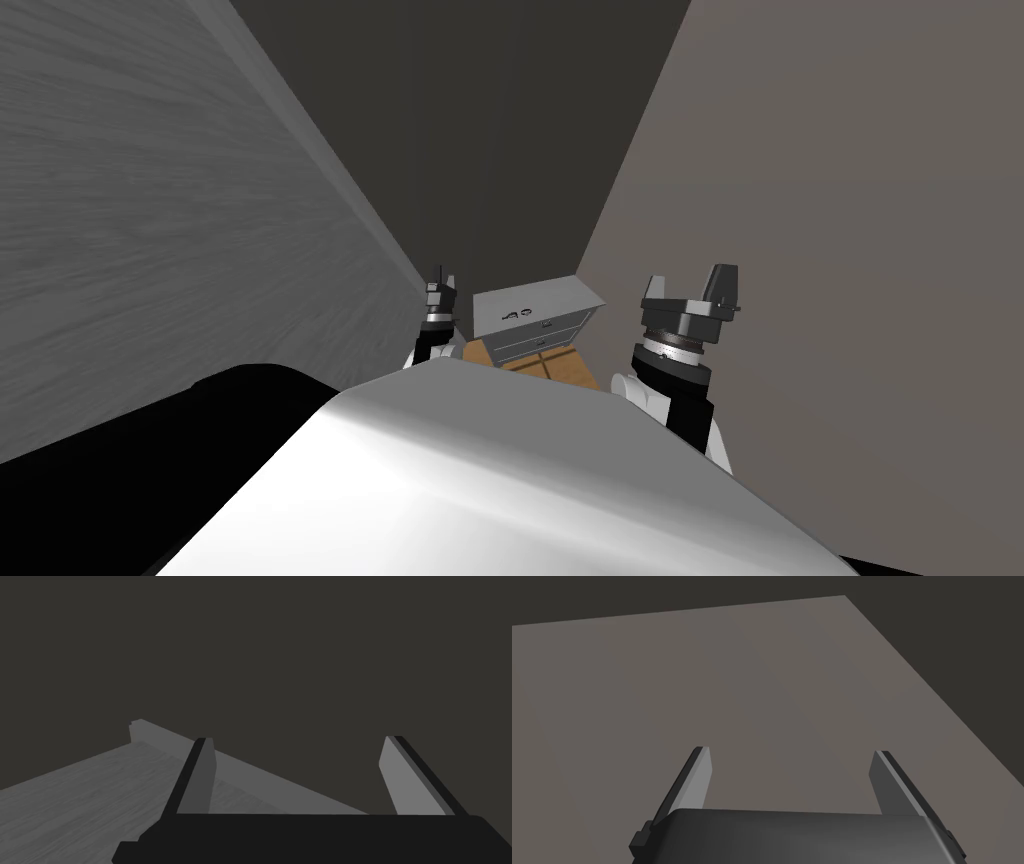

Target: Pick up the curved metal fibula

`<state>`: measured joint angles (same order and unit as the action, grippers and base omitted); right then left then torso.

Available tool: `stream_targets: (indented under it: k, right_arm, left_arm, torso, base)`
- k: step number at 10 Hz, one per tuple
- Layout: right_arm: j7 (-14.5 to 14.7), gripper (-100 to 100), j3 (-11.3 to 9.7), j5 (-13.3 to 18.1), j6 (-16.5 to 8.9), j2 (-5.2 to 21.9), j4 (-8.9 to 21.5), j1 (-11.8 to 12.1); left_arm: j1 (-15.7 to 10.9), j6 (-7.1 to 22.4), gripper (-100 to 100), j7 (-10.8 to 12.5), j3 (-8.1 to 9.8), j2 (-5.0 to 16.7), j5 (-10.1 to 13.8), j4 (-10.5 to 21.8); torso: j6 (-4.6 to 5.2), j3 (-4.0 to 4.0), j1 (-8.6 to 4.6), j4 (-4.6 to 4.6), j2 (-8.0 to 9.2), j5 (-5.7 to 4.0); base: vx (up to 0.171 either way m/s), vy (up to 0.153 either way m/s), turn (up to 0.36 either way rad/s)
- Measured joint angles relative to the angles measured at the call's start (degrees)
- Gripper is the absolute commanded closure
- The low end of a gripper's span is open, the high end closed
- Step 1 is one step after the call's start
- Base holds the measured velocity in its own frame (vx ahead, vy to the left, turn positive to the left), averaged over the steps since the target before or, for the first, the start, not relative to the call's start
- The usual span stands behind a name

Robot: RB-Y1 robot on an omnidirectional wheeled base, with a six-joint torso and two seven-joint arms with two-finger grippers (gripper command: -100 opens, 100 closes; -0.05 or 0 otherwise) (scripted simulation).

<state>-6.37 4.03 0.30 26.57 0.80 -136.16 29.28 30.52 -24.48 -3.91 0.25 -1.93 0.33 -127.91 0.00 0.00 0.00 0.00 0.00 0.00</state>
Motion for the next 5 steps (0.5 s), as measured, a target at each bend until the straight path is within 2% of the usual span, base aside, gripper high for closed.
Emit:
stream_targets:
  k: [3,5]
  right_arm:
    - [0.0,0,0.0,0.0,0.0,0.0,0.0,-0.01]
    - [0.0,0,0.0,0.0,0.0,0.0,0.0,-0.01]
  left_arm:
    - [-2.35,2.34,-100,1.69,0.29,3.86,1.27,1.99]
    - [-4.82,4.39,-100,3.2,0.51,5.8,2.38,4.55]
  torso:
    - [0.0,0.12,-0.12,0.05,0.21,-0.02]
    - [0.0,0.13,-0.13,0.05,0.22,-0.03]
  base:
    - [-0.063,-0.035,0.063]
    - [-0.067,-0.04,0.067]
